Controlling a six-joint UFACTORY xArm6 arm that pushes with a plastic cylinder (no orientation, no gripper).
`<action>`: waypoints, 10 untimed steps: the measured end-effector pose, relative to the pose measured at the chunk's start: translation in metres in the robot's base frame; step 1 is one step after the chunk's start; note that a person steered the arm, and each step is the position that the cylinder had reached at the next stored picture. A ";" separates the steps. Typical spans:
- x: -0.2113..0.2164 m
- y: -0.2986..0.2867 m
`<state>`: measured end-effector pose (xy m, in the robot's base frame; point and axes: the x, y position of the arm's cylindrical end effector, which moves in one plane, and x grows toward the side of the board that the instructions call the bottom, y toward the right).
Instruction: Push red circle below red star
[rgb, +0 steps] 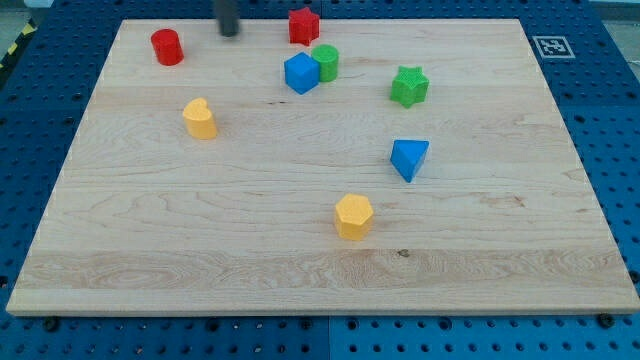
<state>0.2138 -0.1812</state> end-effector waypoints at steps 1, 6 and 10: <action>0.002 -0.095; 0.048 -0.067; 0.053 0.015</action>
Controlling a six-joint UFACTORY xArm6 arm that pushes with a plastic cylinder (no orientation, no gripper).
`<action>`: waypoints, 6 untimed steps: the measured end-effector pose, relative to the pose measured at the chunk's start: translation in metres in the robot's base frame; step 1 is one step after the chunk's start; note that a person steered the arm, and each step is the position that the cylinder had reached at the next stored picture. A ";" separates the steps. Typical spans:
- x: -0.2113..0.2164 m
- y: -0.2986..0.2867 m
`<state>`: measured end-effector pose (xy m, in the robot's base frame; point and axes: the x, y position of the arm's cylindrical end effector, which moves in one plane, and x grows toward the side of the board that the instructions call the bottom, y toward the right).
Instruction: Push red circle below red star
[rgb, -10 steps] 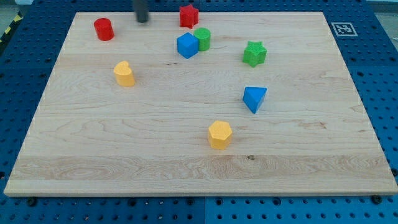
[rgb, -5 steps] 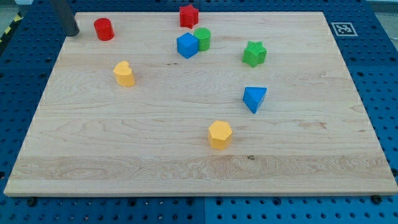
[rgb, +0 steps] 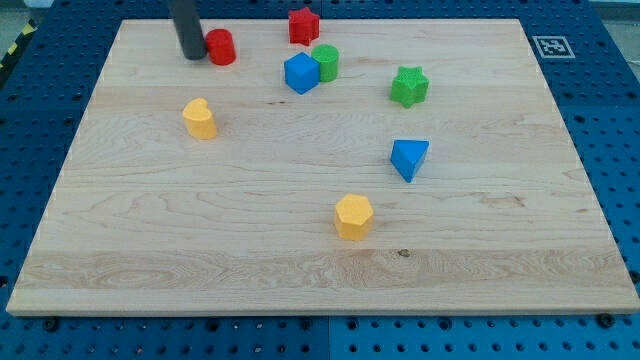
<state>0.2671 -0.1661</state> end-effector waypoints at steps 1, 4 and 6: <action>0.000 0.033; 0.000 0.088; 0.003 0.106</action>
